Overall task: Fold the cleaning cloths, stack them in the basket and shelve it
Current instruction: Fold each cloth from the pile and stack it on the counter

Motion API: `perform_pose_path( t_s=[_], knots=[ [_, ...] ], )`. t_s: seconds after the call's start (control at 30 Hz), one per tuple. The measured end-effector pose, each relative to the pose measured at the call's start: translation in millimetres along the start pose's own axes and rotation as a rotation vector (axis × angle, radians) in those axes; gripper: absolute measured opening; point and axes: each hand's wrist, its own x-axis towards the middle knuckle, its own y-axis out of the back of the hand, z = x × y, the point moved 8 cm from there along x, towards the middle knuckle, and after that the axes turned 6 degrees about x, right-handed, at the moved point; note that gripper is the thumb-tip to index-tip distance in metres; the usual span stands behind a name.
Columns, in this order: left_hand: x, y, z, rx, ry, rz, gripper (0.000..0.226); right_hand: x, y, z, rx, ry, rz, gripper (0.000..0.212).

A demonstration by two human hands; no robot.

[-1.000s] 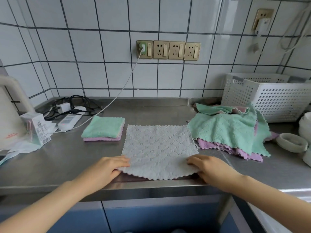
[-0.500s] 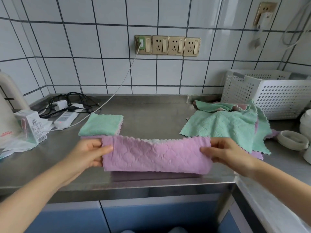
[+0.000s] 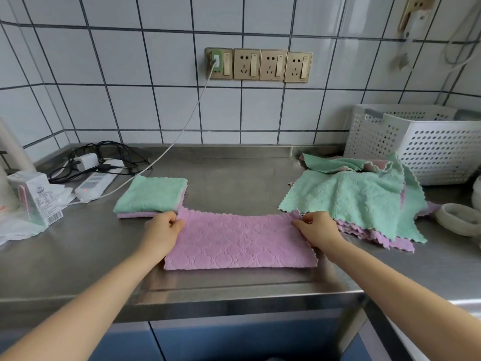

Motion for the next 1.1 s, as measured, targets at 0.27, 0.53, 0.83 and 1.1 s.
perform_pose_path(
  t_s=[0.27, 0.53, 0.83, 1.1],
  knots=[
    [3.3, -6.2, 0.9, 0.084, -0.035, 0.038, 0.033, 1.2, -0.2, -2.3, 0.004, -0.036, 0.015, 0.029],
    [-11.9, 10.3, 6.3, 0.096, -0.059, 0.031, 0.021, -15.3, 10.9, -12.3, 0.028, -0.065, -0.048, 0.025],
    [-119.9, -53.6, 87.4, 0.425, -0.679, -0.614, 0.085, -126.1, -52.3, -67.6, -0.418, 0.914, -0.367, 0.04],
    [-138.0, -28.8, 33.3, 0.415, -0.647, -0.57, 0.075, -129.9, -5.4, -19.4, -0.364, 0.811, -0.412, 0.042]
  ],
)
